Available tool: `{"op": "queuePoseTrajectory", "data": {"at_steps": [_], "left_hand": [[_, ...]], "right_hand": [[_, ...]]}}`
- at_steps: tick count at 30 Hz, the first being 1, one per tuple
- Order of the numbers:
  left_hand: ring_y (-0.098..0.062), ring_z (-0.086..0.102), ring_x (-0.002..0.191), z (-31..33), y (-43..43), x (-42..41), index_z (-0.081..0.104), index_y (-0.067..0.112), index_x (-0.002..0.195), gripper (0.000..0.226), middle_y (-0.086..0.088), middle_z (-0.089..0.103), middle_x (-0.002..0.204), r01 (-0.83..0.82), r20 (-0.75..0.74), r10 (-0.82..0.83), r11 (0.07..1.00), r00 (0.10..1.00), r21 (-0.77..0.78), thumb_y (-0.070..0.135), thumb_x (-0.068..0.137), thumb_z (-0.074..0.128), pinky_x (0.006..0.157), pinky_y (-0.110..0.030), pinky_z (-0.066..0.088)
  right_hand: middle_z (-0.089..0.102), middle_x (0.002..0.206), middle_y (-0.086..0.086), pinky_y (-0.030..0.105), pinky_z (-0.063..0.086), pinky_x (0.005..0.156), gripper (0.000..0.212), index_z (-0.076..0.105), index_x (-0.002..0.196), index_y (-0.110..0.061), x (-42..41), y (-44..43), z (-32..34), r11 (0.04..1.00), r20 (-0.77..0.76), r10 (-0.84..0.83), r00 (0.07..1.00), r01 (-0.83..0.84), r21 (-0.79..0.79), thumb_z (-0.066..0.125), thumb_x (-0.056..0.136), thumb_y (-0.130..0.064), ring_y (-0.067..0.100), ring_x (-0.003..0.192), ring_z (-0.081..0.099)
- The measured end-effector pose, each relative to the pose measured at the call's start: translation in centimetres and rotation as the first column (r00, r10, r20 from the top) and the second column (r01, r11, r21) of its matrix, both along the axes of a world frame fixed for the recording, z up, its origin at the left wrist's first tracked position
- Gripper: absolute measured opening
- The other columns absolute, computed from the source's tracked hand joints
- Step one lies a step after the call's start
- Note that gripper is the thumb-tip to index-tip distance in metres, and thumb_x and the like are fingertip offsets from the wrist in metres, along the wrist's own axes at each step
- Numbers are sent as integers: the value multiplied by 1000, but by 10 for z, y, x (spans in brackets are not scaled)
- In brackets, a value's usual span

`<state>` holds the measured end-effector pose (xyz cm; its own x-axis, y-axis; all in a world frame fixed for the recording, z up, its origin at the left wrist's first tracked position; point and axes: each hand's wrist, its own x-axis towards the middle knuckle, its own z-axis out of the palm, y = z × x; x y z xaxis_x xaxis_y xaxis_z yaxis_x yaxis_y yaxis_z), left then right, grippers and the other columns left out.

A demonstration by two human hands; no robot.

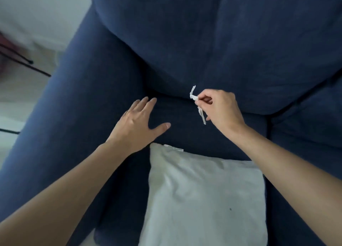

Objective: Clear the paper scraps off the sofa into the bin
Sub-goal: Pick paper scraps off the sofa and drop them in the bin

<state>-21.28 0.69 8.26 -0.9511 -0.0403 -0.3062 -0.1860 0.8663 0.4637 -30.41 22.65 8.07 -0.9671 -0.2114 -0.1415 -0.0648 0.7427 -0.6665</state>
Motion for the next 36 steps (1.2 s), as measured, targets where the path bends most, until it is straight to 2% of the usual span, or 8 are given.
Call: {"op": "queuePoseTrajectory", "data": {"at_steps": [6, 11, 15, 17, 23, 26, 29, 36], "left_hand": [[-14, 5, 149, 60, -106, 94, 15, 28, 154, 88, 5, 15, 163, -158, -122, 151, 986, 981, -50, 72, 84, 46, 117, -39, 18], [-15, 20, 143, 82, -195, 198, 29, 22, 149, 83, 0, 34, 154, -345, -197, 334, 938, 922, -23, 67, 83, 53, 115, -34, 22], [-17, 9, 149, 75, -248, 300, 21, 26, 153, 91, 1, 21, 162, -528, -133, 522, 849, 843, -20, 74, 80, 50, 119, -40, 17], [-17, 7, 150, 67, -266, 352, 19, 27, 154, 92, 0, 19, 162, -588, -108, 583, 808, 805, -21, 75, 80, 47, 120, -40, 16], [-18, 6, 150, 29, -297, 490, 16, 29, 154, 98, 0, 16, 163, -752, 33, 752, 659, 658, 0, 81, 76, 43, 118, -42, 17], [-19, 6, 150, 4, -297, 543, 13, 28, 155, 97, 0, 15, 163, -805, 103, 800, 593, 591, 15, 80, 78, 43, 118, -42, 16], [-21, 8, 150, -19, -297, 586, 13, 26, 155, 96, -2, 17, 162, -834, 156, 822, 551, 548, 25, 78, 80, 44, 118, -43, 16], [-22, 9, 150, -51, -295, 651, 12, 26, 155, 102, -4, 17, 163, -891, 257, 858, 453, 445, 31, 84, 75, 34, 120, -42, 15]], "right_hand": [[72, 67, 1, 36, 59, 56, 7, 76, 88, -17, 66, -134, 54, 972, -21, 227, 974, -227, -66, 70, 92, -16, 19, 54, 68], [72, 66, 5, 42, 59, 47, 11, 75, 84, -19, 147, -245, 87, 905, 22, 406, 914, -399, -148, 68, 92, -15, 28, 60, 70], [71, 63, -4, 35, 59, 56, 12, 74, 82, -24, 224, -321, 93, 818, 2, 571, 821, -568, -88, 68, 92, -23, 15, 57, 69], [72, 66, -9, 30, 57, 64, 10, 74, 83, -25, 264, -354, 90, 769, 0, 638, 770, -638, -30, 69, 91, -28, 8, 64, 68], [73, 78, -9, 37, 57, 72, 9, 69, 83, -26, 375, -430, 47, 589, 85, 801, 592, -806, 59, 76, 87, -28, 13, 77, 69], [76, 84, -3, 38, 58, 74, 5, 75, 88, -24, 420, -454, 10, 488, 164, 844, 510, -858, 158, 74, 89, -29, 19, 83, 71], [79, 92, 7, 38, 57, 80, 13, 81, 95, -20, 456, -472, -28, 373, 290, 851, 437, -893, 252, 69, 91, -23, 28, 91, 71], [77, 95, 7, 33, 55, 76, 9, 77, 88, -24, 517, -490, -97, 284, 428, 800, 420, -894, 347, 70, 88, -19, 29, 91, 71]]}}
